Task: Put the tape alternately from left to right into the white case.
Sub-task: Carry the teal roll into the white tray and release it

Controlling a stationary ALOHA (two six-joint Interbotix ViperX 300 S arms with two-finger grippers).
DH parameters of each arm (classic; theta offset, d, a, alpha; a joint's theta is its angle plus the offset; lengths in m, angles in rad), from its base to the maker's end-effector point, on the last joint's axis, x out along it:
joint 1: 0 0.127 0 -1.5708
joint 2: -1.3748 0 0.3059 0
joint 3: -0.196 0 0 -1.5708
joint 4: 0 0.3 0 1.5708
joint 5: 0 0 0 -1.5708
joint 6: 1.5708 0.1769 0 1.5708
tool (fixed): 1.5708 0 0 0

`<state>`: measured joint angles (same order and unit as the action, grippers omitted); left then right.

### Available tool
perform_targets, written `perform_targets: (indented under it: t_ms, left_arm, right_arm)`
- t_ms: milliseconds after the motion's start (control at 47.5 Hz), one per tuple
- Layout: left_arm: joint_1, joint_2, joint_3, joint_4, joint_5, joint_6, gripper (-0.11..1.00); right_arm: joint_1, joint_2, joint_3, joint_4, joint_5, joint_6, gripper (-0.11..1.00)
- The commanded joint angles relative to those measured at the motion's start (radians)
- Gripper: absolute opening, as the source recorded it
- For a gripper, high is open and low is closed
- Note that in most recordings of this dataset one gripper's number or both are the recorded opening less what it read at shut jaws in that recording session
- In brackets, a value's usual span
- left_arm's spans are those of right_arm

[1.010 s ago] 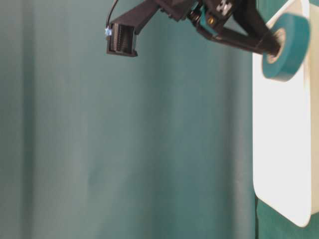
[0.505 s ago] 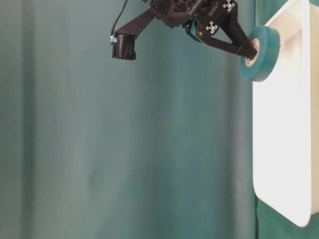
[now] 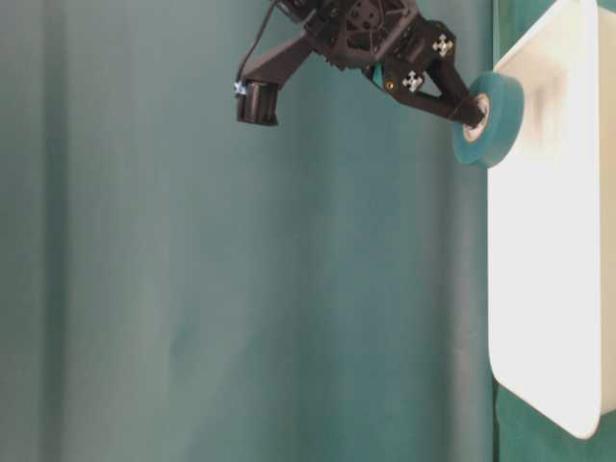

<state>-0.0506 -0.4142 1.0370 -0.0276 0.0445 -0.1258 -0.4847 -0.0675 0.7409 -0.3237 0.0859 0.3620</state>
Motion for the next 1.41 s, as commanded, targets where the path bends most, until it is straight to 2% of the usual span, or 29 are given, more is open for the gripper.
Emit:
perform_targets:
  t_ms: [0, 253, 589, 631, 779, 821, 905, 1178, 1389]
  left_arm:
    - [-0.005, -0.006, -0.002, -0.002, -0.008, -0.002, 0.59]
    - [-0.005, -0.008, -0.002, -0.002, -0.008, -0.002, 0.59]
    - [-0.005, -0.006, -0.002, -0.002, -0.008, -0.002, 0.59]
    - [-0.003, -0.006, -0.002, -0.002, -0.008, -0.002, 0.59]
    - [-0.003, -0.006, -0.003, -0.002, -0.008, -0.002, 0.59]
    - [-0.003, -0.006, -0.003, -0.002, -0.008, -0.002, 0.59]
    - [-0.003, -0.006, -0.003, -0.002, -0.008, -0.002, 0.59]
    - [-0.005, -0.008, -0.002, -0.002, -0.008, -0.002, 0.59]
    - [-0.005, -0.006, -0.003, -0.002, -0.008, -0.002, 0.59]
  right_arm:
    - [-0.018, 0.008, -0.034, -0.012, -0.012, -0.002, 0.24]
    - [-0.040, 0.064, -0.061, -0.014, -0.011, 0.000, 0.24]
    - [-0.041, 0.069, -0.064, -0.014, -0.009, 0.006, 0.26]
    - [-0.043, 0.069, -0.064, -0.012, -0.009, 0.006, 0.34]
    - [-0.041, 0.069, -0.063, -0.012, -0.009, 0.006, 0.76]
    - [-0.041, 0.069, -0.063, -0.012, -0.009, 0.008, 0.80]
    - [-0.041, 0.067, -0.060, -0.012, -0.009, 0.008, 0.77]
    - [-0.035, 0.054, -0.052, -0.012, -0.009, 0.008, 0.77]
    - [0.002, 0.011, -0.035, -0.012, -0.009, 0.008, 0.77]
